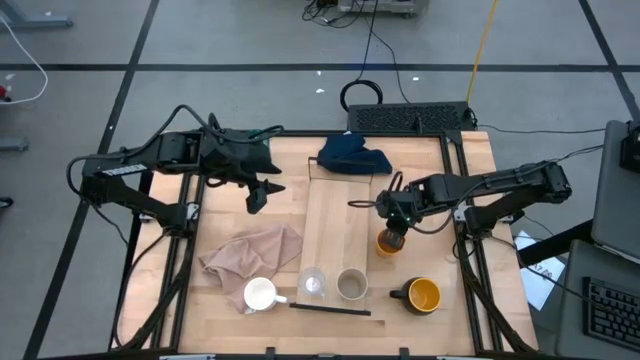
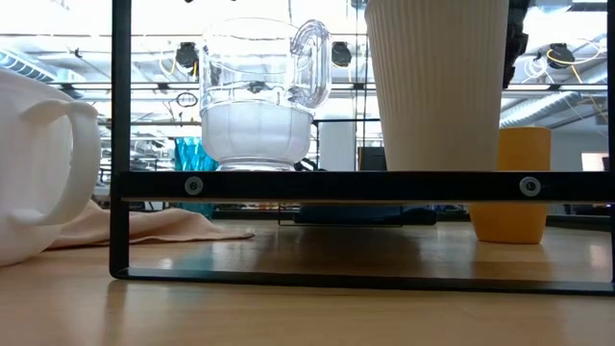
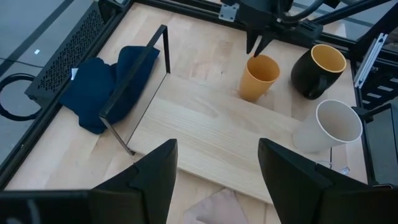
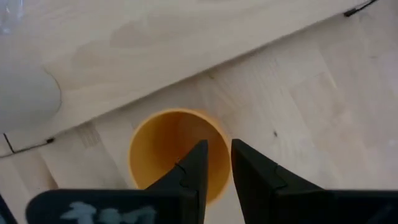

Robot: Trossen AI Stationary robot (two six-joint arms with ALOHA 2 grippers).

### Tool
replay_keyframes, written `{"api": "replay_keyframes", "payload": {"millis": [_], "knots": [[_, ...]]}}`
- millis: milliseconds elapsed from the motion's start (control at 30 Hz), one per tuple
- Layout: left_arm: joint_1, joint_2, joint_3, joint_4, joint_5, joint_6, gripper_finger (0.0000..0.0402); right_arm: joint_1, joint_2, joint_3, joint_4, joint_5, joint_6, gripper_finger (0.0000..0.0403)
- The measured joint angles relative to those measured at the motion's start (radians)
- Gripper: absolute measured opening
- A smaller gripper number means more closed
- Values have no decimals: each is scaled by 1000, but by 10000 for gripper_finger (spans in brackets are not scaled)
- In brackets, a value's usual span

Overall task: Stack small to large cups/mugs on shelf
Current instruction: Put the yellow cup on the shelf aligned with the white cup

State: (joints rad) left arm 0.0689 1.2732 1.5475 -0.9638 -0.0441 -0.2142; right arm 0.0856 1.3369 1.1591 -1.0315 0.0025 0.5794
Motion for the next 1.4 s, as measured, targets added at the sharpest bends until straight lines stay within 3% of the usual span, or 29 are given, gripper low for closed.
{"api": "replay_keyframes", "payload": {"millis": [233,600,1067,1400], "knots": [[0,0,0,0,0,-2,223,1,0,0,9,-9,-121,75],[0,0,0,0,0,-17,223,0,0,0,1,-14,-172,175],[0,0,0,1,0,-31,223,-6,0,-74,-16,-63,-126,168],[-5,0,0,34,0,-30,223,-6,0,-136,69,-84,-103,168]]}}
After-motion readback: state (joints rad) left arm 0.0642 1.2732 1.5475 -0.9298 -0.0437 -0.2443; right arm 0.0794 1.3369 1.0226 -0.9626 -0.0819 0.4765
